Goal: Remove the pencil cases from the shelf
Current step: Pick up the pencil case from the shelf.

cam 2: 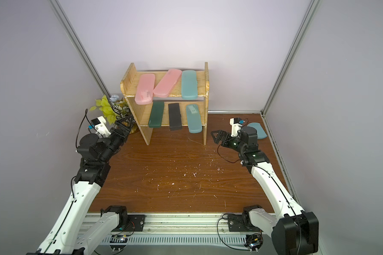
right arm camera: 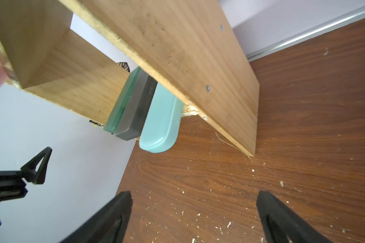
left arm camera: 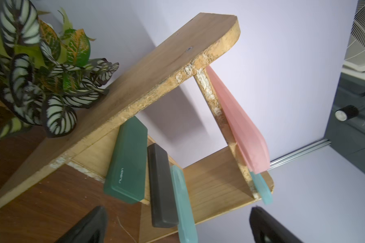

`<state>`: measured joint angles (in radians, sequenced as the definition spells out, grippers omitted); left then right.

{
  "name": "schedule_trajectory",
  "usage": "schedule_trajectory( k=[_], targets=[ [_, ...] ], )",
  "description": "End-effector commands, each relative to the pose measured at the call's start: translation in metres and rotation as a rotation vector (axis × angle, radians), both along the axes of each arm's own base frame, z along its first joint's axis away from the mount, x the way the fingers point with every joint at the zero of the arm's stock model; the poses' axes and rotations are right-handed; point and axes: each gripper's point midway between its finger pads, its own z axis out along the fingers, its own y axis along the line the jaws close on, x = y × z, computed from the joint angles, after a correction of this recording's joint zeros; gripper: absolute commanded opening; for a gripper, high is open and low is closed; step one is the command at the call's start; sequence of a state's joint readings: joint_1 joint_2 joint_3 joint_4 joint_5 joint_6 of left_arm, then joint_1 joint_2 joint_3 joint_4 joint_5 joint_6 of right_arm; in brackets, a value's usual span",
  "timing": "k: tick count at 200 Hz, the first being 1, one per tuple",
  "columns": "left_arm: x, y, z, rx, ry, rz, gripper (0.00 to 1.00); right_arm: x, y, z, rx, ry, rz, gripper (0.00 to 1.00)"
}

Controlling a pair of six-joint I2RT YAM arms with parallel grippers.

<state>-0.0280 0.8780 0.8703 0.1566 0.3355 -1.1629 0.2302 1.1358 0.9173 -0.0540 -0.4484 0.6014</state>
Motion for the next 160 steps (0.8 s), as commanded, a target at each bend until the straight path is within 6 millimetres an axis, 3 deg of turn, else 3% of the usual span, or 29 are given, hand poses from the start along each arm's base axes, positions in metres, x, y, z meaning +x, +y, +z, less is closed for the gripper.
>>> schedule_trajectory(
  k=[1,37,66,102,160],
  targets=[
    [-0.003,-0.007,0.051,-0.167,-0.090,-0.064,0.99,-0.005,0.019,0.020,0.019,-0.019,0.087,0.99],
    [0.009,-0.014,0.084,-0.270,-0.105,-0.121,1.00,-0.017,0.039,0.017,0.034,0.019,0.139,0.99],
    [0.011,-0.020,0.101,-0.351,-0.112,-0.179,0.96,-0.027,0.041,0.018,0.026,0.023,0.100,0.99],
    [0.019,-0.029,0.094,-0.379,-0.035,-0.235,0.93,-0.038,0.044,0.028,0.056,0.036,0.044,0.99],
    [0.030,-0.025,0.080,-0.348,0.020,-0.186,0.82,-0.057,0.057,0.034,0.061,0.042,0.019,0.96]
  ],
)
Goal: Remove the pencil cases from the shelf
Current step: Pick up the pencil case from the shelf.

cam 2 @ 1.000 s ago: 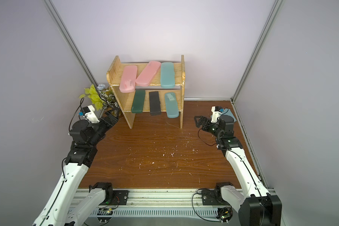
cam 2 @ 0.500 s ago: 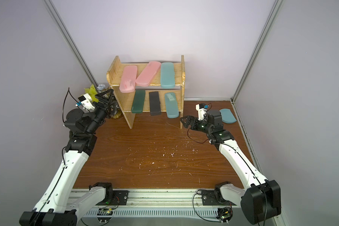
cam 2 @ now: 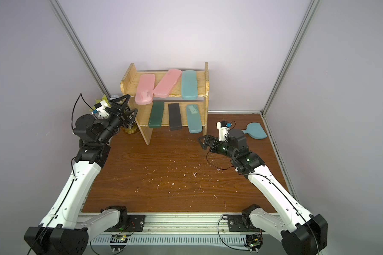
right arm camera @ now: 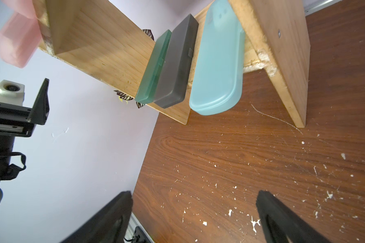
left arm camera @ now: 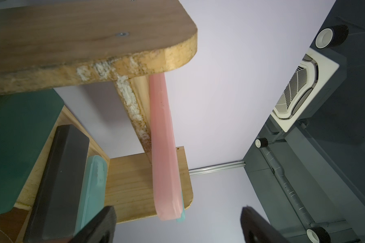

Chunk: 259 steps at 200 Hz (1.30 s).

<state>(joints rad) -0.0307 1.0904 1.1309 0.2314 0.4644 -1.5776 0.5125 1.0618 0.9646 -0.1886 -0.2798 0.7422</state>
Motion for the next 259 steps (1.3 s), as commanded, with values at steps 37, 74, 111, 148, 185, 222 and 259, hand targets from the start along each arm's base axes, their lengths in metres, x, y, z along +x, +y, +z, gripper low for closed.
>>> schedule_trajectory(
  k=[37,74,111,148,185,222,259],
  targets=[
    [0.007,-0.001,0.010,0.057,-0.008,0.012,0.77,-0.012,-0.002,0.010,0.028,-0.010,-0.061,0.93],
    [0.015,-0.005,0.007,0.073,-0.001,0.005,0.72,-0.013,-0.007,0.013,0.041,-0.018,-0.095,0.91],
    [0.024,-0.014,0.008,0.077,-0.004,-0.010,0.66,-0.011,-0.007,0.017,0.037,-0.033,-0.100,0.87],
    [0.031,-0.022,0.008,0.085,-0.007,-0.027,0.56,-0.012,-0.009,0.016,0.041,-0.036,-0.106,0.86],
    [0.033,-0.022,0.007,0.093,-0.008,-0.018,0.43,-0.012,-0.011,0.018,0.046,-0.049,-0.111,0.83],
    [0.034,-0.023,0.008,0.091,-0.014,-0.020,0.38,-0.014,-0.013,0.017,0.043,-0.055,-0.118,0.81],
    [0.034,-0.024,0.011,0.087,-0.026,-0.025,0.27,-0.014,-0.015,0.020,0.047,-0.067,-0.123,0.79]
  ],
)
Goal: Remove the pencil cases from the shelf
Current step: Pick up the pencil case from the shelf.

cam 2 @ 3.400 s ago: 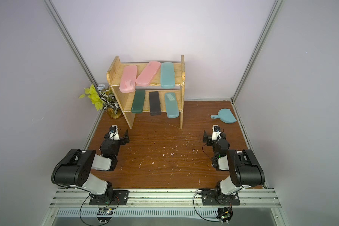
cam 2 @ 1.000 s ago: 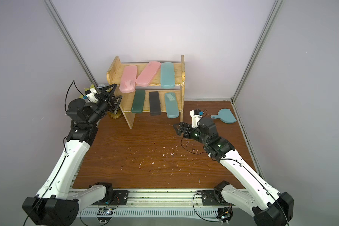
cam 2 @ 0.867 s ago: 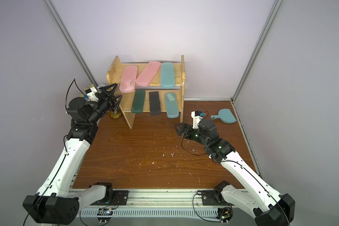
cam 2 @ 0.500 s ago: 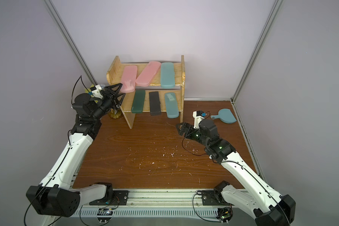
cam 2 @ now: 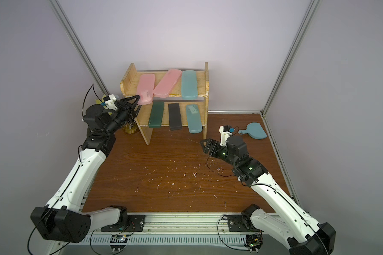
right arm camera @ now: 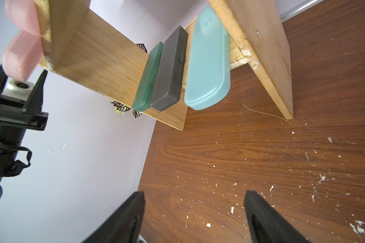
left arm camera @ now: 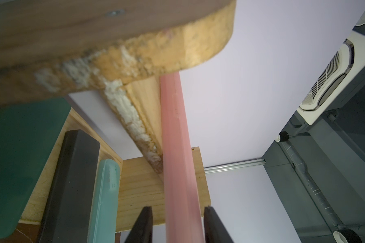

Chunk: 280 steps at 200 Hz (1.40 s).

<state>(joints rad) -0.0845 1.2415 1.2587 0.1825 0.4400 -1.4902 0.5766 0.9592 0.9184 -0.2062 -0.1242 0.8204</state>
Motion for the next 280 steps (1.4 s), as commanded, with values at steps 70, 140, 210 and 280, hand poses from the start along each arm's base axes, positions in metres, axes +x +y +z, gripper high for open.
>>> schedule_trajectory(
  k=[70,140,210,280],
  targets=[
    [-0.009,-0.005,0.021,0.008,-0.074,-0.016,0.05,-0.004,0.000,0.027,0.063,-0.090,0.004,0.80],
    [-0.049,-0.004,0.038,0.030,-0.149,-0.028,0.00,-0.011,0.018,0.041,0.202,-0.093,0.086,0.84],
    [-0.130,-0.008,0.030,0.042,-0.207,-0.100,0.00,-0.016,0.030,0.056,0.223,-0.117,0.146,0.85],
    [-0.203,-0.019,-0.007,0.068,-0.193,-0.225,0.00,-0.036,0.059,0.073,0.282,-0.141,0.232,0.85]
  ],
)
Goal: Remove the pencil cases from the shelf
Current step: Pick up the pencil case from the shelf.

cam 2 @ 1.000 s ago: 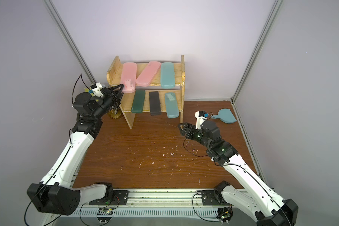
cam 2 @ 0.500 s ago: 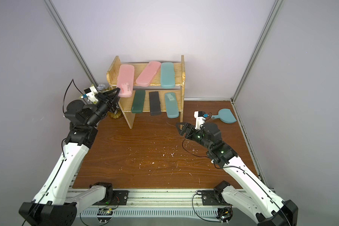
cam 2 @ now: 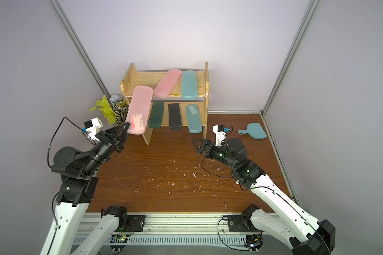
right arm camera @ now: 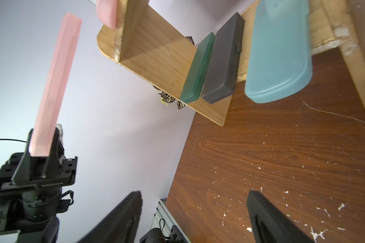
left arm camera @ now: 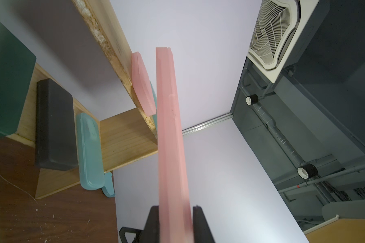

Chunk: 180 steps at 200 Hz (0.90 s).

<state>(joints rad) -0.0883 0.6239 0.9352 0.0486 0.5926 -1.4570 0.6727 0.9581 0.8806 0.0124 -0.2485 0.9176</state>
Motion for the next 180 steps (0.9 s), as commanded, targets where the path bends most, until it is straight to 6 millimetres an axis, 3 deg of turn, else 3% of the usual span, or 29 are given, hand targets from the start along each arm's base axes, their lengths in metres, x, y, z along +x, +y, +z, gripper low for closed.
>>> schedule_trajectory(
  k=[1,36,75,138,180],
  targets=[
    [-0.026,-0.010,-0.013,0.030,-0.015,-0.076,0.00,-0.010,0.011,0.039,0.093,-0.076,0.038,0.85],
    [-0.046,-0.015,-0.040,0.025,-0.004,-0.127,0.00,-0.027,0.031,0.047,0.171,-0.094,0.098,0.84],
    [-0.053,-0.022,-0.067,0.025,0.023,-0.189,0.00,-0.043,0.053,0.049,0.200,-0.088,0.149,0.85],
    [-0.057,-0.030,-0.095,0.012,0.041,-0.269,0.00,-0.049,0.066,0.027,0.265,-0.004,0.144,0.83],
    [-0.061,-0.034,-0.105,0.001,0.045,-0.305,0.00,-0.051,0.076,0.023,0.289,0.013,0.150,0.81]
  ],
)
